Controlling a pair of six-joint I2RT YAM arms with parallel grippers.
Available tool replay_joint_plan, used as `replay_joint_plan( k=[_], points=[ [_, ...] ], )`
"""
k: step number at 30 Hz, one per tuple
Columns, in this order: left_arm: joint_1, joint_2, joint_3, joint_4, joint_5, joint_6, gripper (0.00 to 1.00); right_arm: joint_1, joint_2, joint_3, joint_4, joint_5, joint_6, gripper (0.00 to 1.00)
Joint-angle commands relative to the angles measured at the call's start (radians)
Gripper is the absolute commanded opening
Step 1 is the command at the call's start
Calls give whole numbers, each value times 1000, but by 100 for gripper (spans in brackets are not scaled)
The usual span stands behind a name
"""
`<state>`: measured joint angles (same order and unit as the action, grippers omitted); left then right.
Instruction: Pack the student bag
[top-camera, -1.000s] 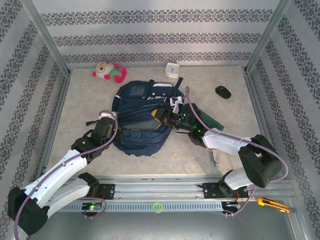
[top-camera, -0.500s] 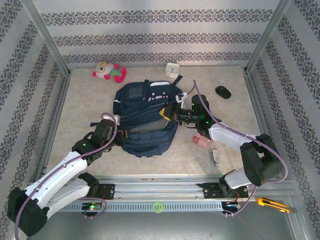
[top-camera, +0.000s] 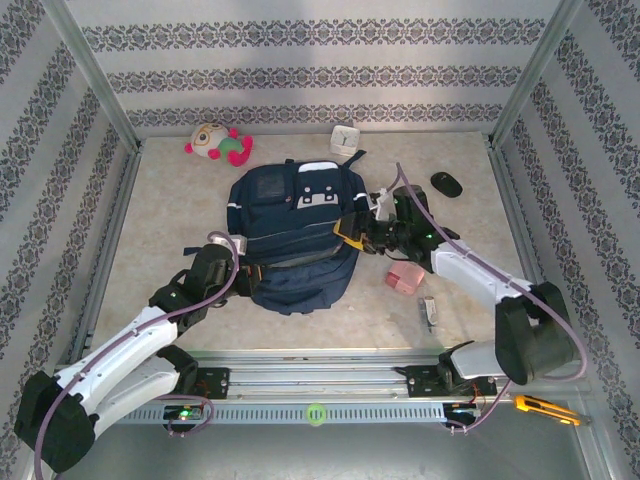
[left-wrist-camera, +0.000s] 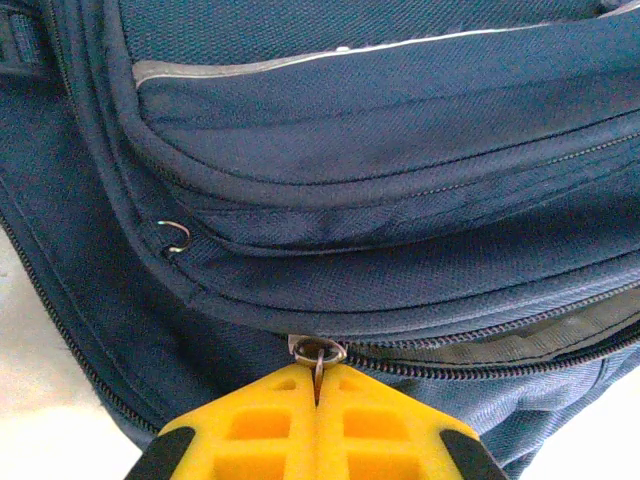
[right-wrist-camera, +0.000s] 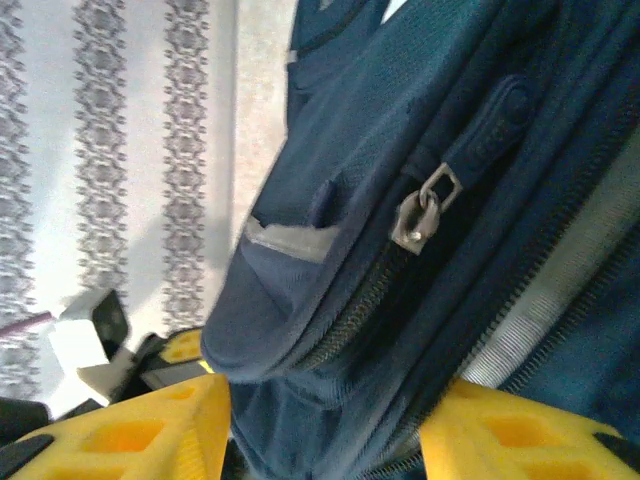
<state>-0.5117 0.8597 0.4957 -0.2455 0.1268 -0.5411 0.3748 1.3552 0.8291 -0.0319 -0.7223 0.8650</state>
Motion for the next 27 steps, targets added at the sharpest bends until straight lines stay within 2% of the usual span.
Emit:
replay_joint_plan(
  k=[1, 3, 7, 11, 18, 27],
  points=[
    [15, 2, -3, 67, 26, 46, 0, -1, -83, 61, -234, 120, -167, 54],
    [13, 4, 0, 69, 29, 52, 0, 22, -128, 83, -312, 201, -249, 54],
    [14, 6, 2, 82, 40, 52, 0, 160, -181, 147, -394, 415, -498, 56],
    [14, 7, 4, 85, 45, 53, 0, 294, -150, 198, -364, 503, -749, 57],
    [14, 8, 6, 90, 54, 52, 0, 487, 35, 287, -309, 538, -1179, 58],
    [14, 15, 15, 96, 66, 44, 0, 500, 282, 433, -257, 429, -1224, 61]
  ],
)
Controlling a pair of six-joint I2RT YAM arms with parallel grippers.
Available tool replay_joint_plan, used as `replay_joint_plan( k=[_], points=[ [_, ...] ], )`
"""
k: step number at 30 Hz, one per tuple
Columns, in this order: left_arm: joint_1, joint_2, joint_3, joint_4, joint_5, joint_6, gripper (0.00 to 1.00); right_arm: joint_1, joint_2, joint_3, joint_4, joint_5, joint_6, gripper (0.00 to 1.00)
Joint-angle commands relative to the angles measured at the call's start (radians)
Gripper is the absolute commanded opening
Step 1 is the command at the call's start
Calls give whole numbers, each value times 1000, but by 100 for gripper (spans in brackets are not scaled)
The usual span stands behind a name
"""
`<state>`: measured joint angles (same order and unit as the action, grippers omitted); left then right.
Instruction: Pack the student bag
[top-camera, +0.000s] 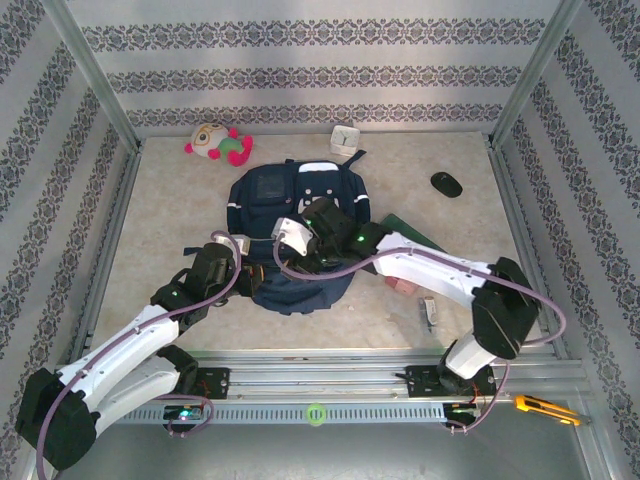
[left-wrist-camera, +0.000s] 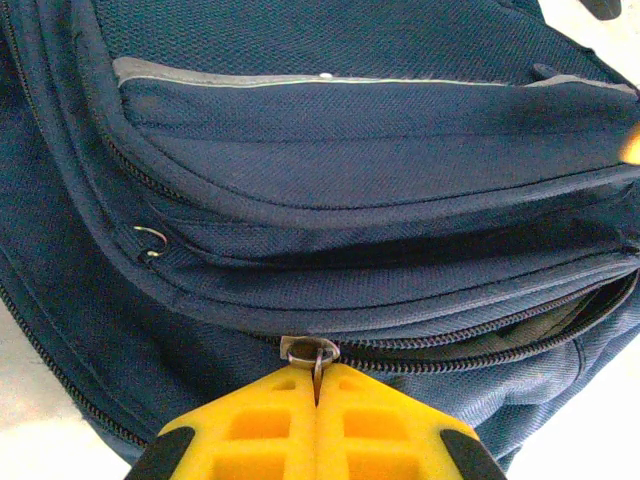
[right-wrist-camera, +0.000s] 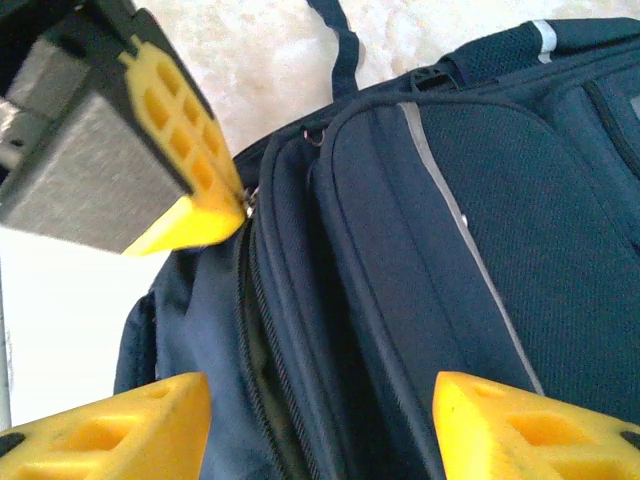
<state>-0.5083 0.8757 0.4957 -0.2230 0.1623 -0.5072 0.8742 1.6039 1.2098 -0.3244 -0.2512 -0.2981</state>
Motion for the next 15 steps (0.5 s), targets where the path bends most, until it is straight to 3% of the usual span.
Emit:
replay_joint_plan(
  k=[1, 6, 12, 15],
  points=[
    [11, -1, 17, 74, 30, 11, 0, -1, 50, 60, 39, -39, -66, 61],
    [11, 14, 39, 68, 40, 18, 0, -3, 122, 85, 52, -15, -99, 60],
    [11, 10, 40, 80, 32, 6, 0, -4, 163, 111, 34, 44, -109, 47],
    [10, 10, 39, 87, 30, 2, 0, -6, 151, 107, 23, 17, -110, 51]
  ],
)
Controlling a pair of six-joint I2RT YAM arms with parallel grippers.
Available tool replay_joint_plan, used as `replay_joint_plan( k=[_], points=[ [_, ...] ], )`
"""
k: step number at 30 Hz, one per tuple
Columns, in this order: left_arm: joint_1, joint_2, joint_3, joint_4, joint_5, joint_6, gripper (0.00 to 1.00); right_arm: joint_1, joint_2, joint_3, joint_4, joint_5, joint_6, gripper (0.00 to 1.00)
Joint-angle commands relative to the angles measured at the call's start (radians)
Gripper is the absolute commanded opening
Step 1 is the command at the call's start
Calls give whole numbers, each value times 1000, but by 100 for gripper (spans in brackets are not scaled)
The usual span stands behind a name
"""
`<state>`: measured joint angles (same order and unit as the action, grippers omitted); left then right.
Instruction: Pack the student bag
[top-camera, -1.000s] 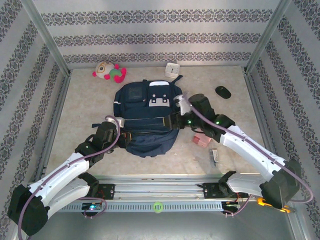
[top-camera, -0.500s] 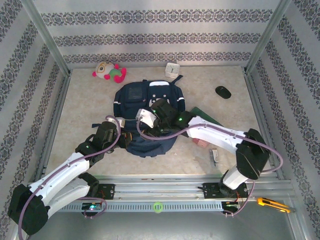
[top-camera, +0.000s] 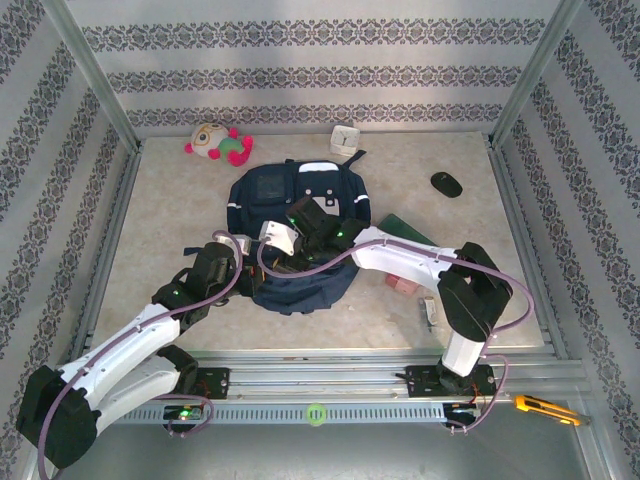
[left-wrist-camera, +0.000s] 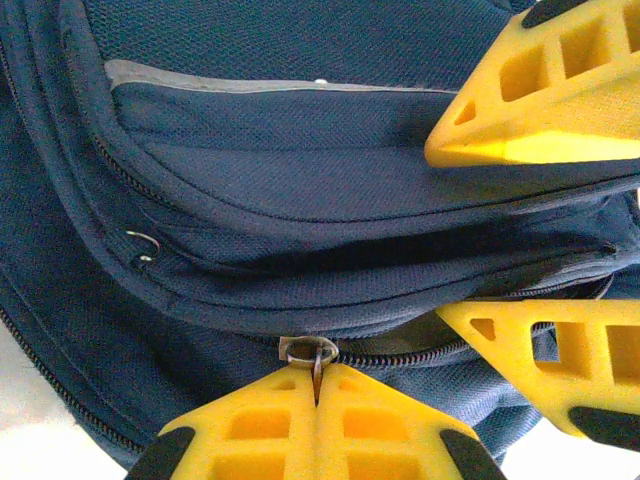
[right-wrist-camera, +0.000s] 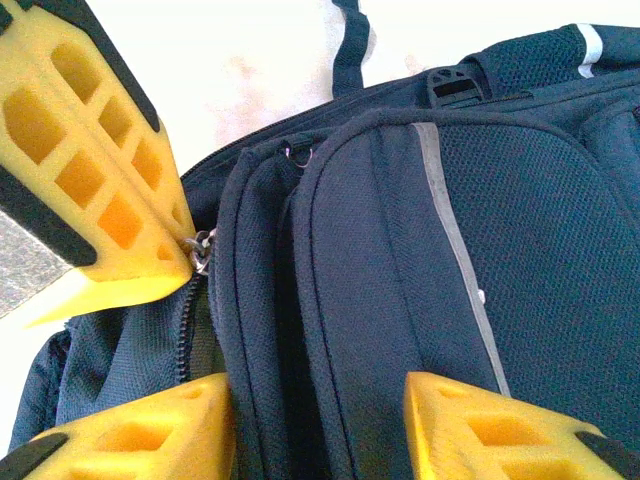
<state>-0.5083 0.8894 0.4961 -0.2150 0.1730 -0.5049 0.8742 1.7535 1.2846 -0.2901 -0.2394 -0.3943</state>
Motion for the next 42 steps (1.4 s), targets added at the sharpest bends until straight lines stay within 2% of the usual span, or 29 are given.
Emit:
replay_joint_plan(
  k=[1, 3, 7, 12, 20, 25, 36, 42],
  points=[
    [11, -4, 40, 79, 20, 0, 0, -4, -4, 28, -13, -12, -21, 56],
    [11, -4, 41, 78, 22, 0, 0, -1, -9, 18, -8, -13, -44, 63],
    [11, -8, 46, 80, 21, 5, 0, 9, 6, 12, -10, 47, -97, 61],
    [11, -13, 48, 65, -14, 1, 0, 8, -31, -3, -5, 8, -124, 28],
    [34, -15, 74, -74, -170, -8, 0, -17, -182, -91, 15, -185, -191, 1],
    [69, -21, 95, -116, -210, 11, 0, -60, -240, -121, 10, -302, -204, 0],
    [161, 29, 124, -116, -211, 69, 0, -133, -334, -169, -11, -581, -263, 0],
    [195, 96, 122, -61, -227, 84, 0, -150, -355, -178, -20, -597, -266, 0]
  ],
)
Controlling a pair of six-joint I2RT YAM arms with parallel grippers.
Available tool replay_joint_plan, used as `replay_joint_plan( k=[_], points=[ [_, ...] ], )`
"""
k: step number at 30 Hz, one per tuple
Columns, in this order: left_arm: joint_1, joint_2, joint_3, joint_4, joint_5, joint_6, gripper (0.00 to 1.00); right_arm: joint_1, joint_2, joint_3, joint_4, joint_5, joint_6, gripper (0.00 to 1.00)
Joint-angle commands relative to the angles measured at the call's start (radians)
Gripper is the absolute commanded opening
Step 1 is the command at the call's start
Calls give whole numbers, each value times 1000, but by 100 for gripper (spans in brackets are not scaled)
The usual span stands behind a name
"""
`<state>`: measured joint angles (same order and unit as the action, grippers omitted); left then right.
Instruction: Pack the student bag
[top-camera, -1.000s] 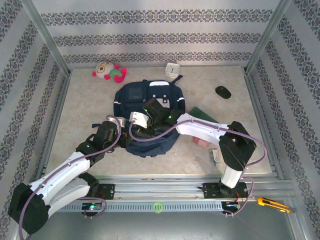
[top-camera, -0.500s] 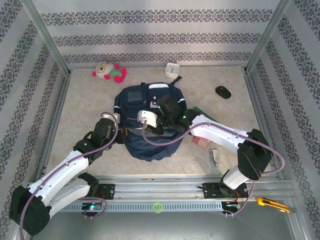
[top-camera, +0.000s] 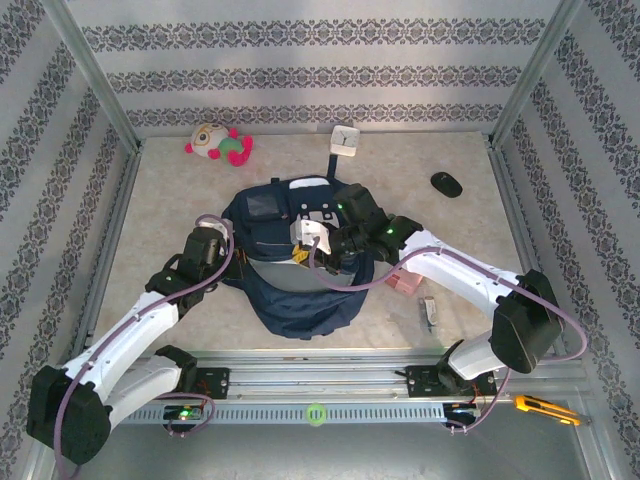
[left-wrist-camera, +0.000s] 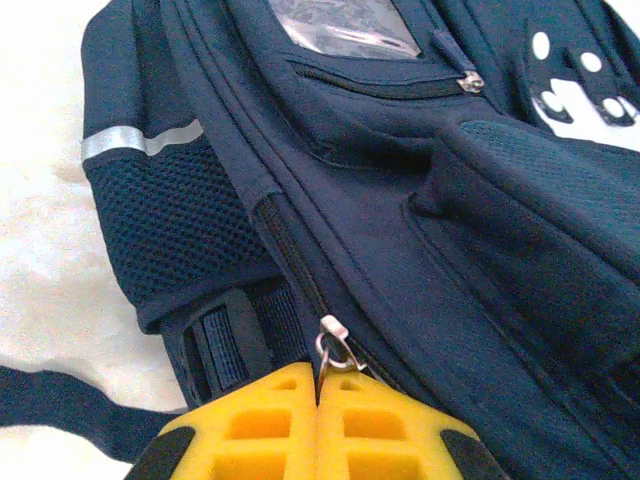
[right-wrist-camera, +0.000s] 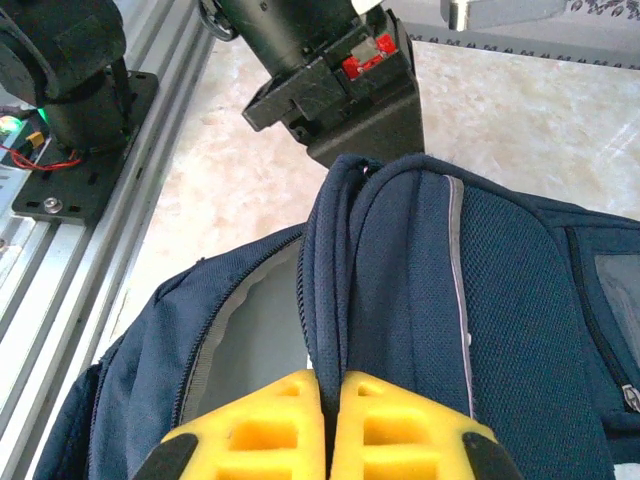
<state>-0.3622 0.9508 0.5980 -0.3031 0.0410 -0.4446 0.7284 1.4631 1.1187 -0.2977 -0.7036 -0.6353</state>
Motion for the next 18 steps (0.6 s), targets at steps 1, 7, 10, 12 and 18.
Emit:
replay_joint_plan(
  k=[1, 7, 10, 12, 18],
  points=[
    [53, 43, 20, 35, -97, 24, 0, -4, -66, -12, -12, -129, -24, 0],
    [129, 203, 63, 121, -102, 40, 1, -7, -84, -30, 18, -113, -2, 0],
    [150, 232, 79, 143, -90, 37, 4, -7, -78, -26, 24, -79, 18, 0],
    [152, 235, 88, 147, -87, 32, 4, -9, -73, -31, 45, -42, 36, 0],
    [154, 185, 89, 150, -47, -8, 38, -33, -27, -44, 149, 34, 99, 0]
  ],
)
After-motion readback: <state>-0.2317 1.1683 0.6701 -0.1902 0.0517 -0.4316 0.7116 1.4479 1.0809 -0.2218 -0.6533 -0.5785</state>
